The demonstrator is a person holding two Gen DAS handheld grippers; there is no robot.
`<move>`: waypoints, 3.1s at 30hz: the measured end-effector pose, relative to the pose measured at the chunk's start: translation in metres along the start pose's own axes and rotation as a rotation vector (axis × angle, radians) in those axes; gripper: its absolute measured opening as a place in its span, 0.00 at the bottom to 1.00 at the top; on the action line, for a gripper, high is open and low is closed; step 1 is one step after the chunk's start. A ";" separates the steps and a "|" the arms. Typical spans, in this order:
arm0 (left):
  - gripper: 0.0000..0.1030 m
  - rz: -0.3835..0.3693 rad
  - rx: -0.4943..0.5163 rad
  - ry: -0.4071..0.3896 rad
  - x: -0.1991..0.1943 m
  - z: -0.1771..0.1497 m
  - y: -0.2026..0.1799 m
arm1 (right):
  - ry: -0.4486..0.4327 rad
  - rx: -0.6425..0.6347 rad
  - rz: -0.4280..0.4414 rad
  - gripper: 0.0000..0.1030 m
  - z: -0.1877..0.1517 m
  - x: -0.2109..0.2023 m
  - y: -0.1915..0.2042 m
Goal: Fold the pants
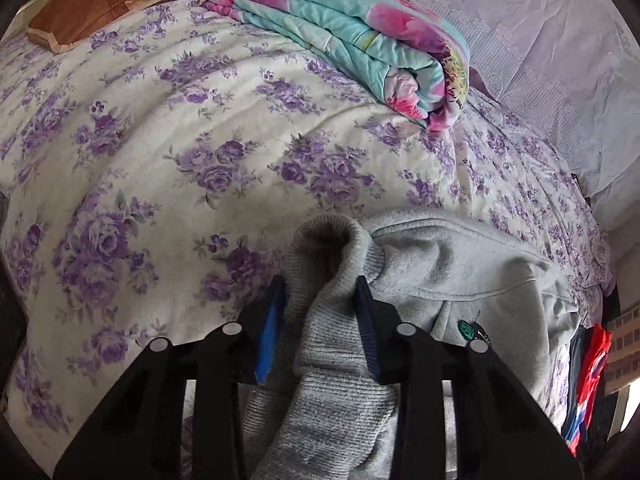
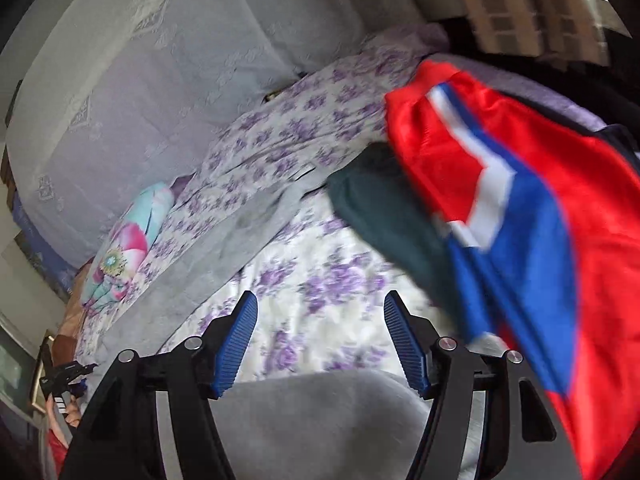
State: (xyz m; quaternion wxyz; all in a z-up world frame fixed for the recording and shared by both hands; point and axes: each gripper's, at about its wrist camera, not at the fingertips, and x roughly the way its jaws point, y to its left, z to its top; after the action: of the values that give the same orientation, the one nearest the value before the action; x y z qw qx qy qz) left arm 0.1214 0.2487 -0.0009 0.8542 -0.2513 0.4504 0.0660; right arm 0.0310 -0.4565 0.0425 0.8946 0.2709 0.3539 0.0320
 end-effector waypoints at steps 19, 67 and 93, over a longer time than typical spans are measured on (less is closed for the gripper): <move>0.08 -0.065 0.001 -0.052 -0.011 0.036 -0.013 | -0.104 -0.104 0.057 0.08 0.053 0.066 0.047; 0.95 0.124 0.601 -0.360 -0.114 -0.203 -0.174 | -0.219 -0.386 -0.074 0.97 -0.107 -0.066 0.107; 0.95 0.172 0.399 -0.293 -0.083 -0.127 -0.100 | -0.141 -0.392 -0.006 0.97 -0.105 -0.022 0.123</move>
State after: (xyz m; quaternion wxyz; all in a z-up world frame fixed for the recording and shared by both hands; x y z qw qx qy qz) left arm 0.0130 0.1090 0.0434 0.9342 -0.0266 0.3458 0.0841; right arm -0.0371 -0.3086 0.0547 0.9529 0.0922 0.2781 0.0783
